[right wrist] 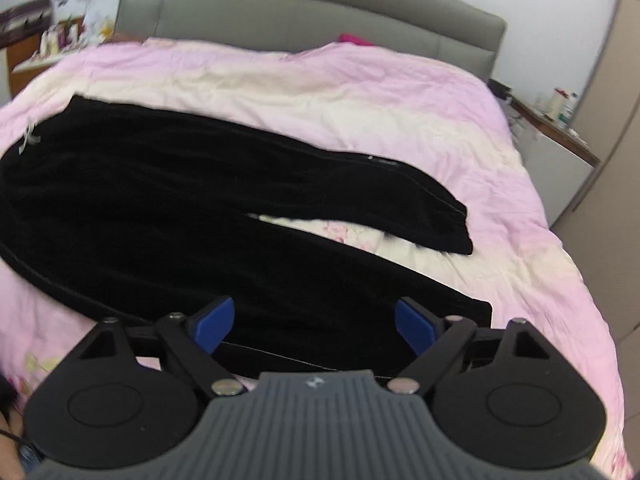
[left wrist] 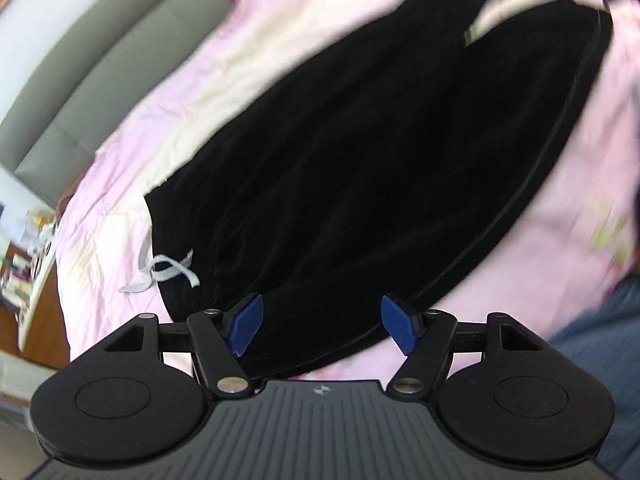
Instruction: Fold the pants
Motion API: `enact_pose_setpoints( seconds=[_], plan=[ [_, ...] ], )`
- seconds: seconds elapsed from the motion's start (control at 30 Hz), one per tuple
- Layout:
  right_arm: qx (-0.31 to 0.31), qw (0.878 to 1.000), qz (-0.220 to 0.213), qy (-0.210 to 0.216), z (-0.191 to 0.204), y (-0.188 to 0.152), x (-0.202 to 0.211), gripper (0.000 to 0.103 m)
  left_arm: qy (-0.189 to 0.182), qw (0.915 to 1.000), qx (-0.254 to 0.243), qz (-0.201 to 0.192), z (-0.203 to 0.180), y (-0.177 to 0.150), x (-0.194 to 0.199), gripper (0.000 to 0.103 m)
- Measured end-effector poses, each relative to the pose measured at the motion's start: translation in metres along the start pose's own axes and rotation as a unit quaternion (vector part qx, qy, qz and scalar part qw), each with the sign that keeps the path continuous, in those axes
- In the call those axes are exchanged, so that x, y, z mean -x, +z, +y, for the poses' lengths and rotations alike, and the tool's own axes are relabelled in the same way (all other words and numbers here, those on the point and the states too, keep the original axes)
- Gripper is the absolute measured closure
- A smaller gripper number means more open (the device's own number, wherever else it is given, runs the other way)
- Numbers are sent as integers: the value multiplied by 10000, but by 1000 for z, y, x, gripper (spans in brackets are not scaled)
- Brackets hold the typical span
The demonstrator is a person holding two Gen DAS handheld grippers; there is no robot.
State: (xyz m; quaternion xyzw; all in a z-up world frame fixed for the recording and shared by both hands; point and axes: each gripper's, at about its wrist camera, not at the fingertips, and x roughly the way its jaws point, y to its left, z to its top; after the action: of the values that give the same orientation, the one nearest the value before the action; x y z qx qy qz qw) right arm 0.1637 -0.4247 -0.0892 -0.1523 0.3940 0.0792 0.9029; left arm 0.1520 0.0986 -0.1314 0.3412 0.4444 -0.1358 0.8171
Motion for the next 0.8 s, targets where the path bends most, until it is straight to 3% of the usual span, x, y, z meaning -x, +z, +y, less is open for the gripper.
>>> enact_pose_setpoints(
  seconds=[0.2,0.4,0.5,0.57,0.73,0.8],
  plan=[
    [644,9960,612,13,-34,-10,-54,20,230,9918,-1132,552,12,-26,-52,23],
    [1152,9861,1199,23,-59,-21,-94,20,372,9649,-2326,1164,13,-47,-97,23],
    [1543,9785,1367,43,-68,-30,-108,21,412,9606,-2479,1190,8,-53,-110,24],
    [1765,9730,1484,82,-75,-39,-113,21,509,9598,-2478,1219,5,-53,-116,30],
    [2276,9574,1775,64,-88,-58,-119,35,892,9644,-2224,1117,-1,-51,-114,70],
    [2482,9527,1751,70,-92,-63,-120,35,1032,9693,-1975,1043,3,-47,-105,77]
  ],
)
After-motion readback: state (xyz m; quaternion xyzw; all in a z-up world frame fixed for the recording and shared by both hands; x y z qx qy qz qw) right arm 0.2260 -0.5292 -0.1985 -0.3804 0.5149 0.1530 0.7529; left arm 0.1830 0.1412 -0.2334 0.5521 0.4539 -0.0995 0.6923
